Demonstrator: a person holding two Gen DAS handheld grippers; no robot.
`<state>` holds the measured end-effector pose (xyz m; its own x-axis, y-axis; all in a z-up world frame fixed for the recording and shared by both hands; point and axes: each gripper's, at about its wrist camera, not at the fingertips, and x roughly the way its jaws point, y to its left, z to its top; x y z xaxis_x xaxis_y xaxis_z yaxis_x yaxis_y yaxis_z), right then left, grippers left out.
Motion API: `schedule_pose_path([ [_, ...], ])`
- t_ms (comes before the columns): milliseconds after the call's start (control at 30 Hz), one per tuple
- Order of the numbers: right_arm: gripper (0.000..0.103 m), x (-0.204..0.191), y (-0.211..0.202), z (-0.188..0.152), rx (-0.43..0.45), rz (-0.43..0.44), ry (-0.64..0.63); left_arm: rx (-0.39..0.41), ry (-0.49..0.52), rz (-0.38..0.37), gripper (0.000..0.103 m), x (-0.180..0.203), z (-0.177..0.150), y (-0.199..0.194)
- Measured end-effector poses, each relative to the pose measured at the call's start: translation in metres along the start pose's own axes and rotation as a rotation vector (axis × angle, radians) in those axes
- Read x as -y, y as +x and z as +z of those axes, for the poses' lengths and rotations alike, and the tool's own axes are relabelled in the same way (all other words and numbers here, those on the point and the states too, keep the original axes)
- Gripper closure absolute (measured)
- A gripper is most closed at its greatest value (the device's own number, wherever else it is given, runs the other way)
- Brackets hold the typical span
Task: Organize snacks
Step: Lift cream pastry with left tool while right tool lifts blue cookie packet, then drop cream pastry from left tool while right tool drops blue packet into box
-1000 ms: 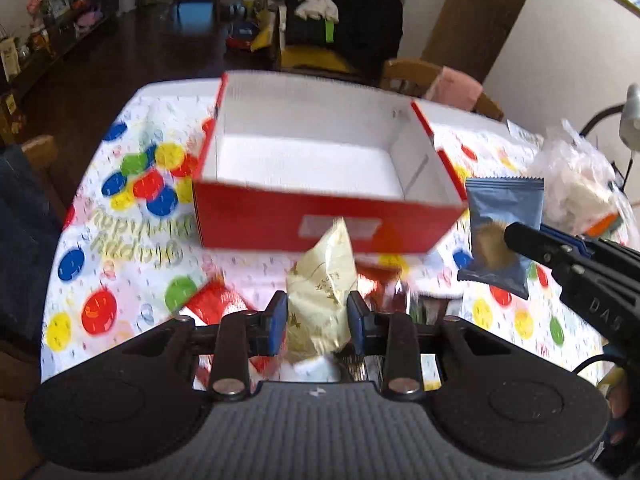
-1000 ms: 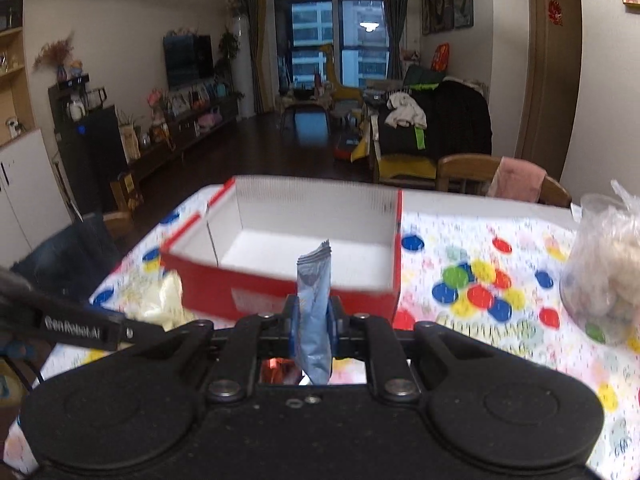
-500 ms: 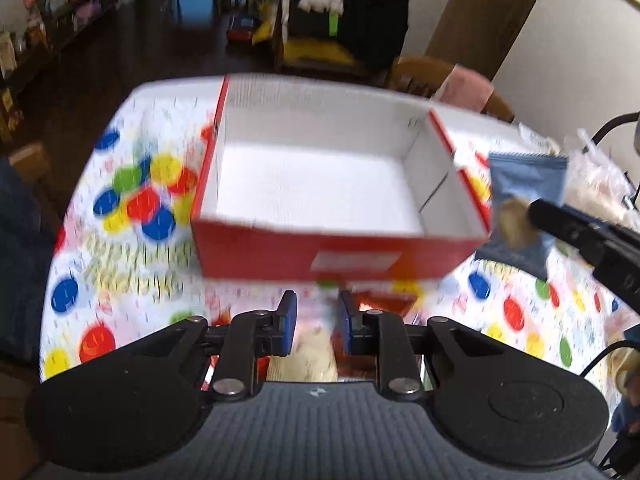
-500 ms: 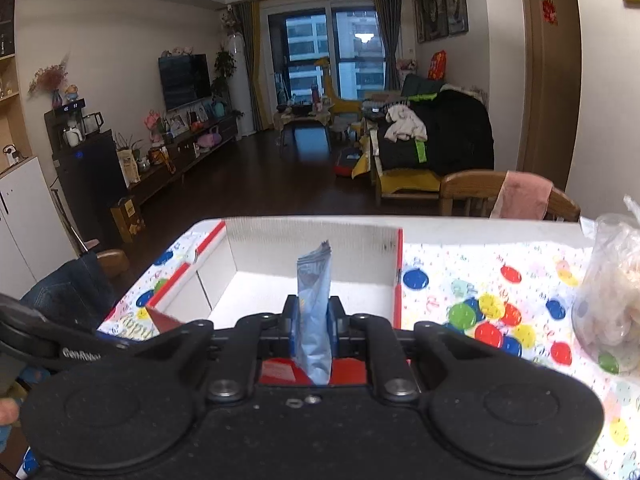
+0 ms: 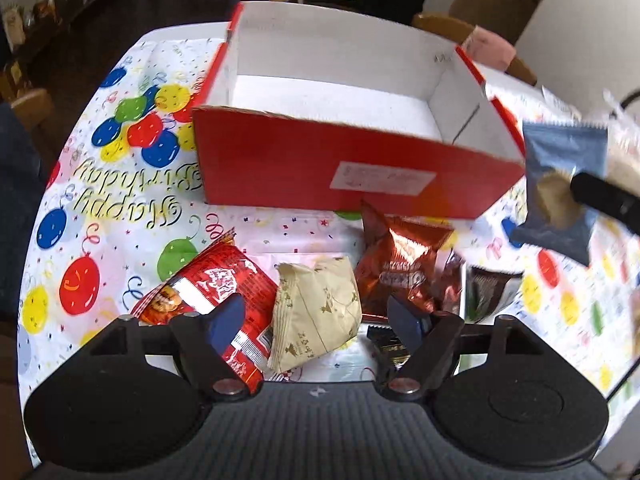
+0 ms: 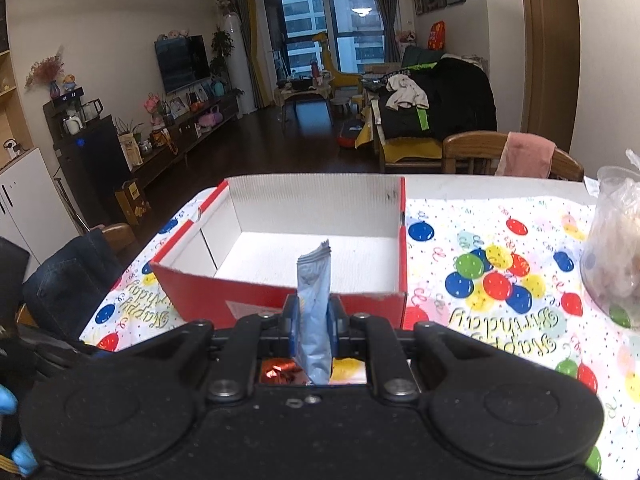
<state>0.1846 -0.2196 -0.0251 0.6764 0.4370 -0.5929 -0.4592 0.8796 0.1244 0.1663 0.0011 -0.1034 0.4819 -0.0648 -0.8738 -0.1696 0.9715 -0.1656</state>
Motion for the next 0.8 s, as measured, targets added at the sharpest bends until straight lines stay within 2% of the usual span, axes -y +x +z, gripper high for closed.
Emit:
schedule_pose_path([
  [100, 0.09, 0.0, -0.002, -0.004, -0.007, -0.003, 0.001, -0.014, 0.014, 0.017, 0.028, 0.004, -0.003, 0.011],
  [167, 0.09, 0.0, -0.003, -0.006, -0.009, -0.005, 0.0, -0.016, 0.024, 0.033, 0.041, 0.006, -0.003, 0.015],
  [200, 0.09, 0.0, -0.003, -0.006, -0.01, -0.006, 0.001, -0.022, 0.029, 0.041, 0.051, 0.007, -0.004, 0.017],
  [333, 0.09, 0.003, -0.003, -0.007, -0.012, -0.014, 0.006, 0.002, 0.049, 0.06, 0.063, 0.009, -0.006, 0.016],
  [533, 0.09, 0.004, -0.002, -0.008, -0.015, -0.023, 0.011, 0.017, 0.027, 0.038, 0.074, 0.004, -0.007, 0.012],
  [800, 0.09, 0.002, -0.002, 0.002, 0.009, -0.018, -0.005, 0.099, -0.056, -0.024, 0.078, -0.005, 0.0, -0.031],
])
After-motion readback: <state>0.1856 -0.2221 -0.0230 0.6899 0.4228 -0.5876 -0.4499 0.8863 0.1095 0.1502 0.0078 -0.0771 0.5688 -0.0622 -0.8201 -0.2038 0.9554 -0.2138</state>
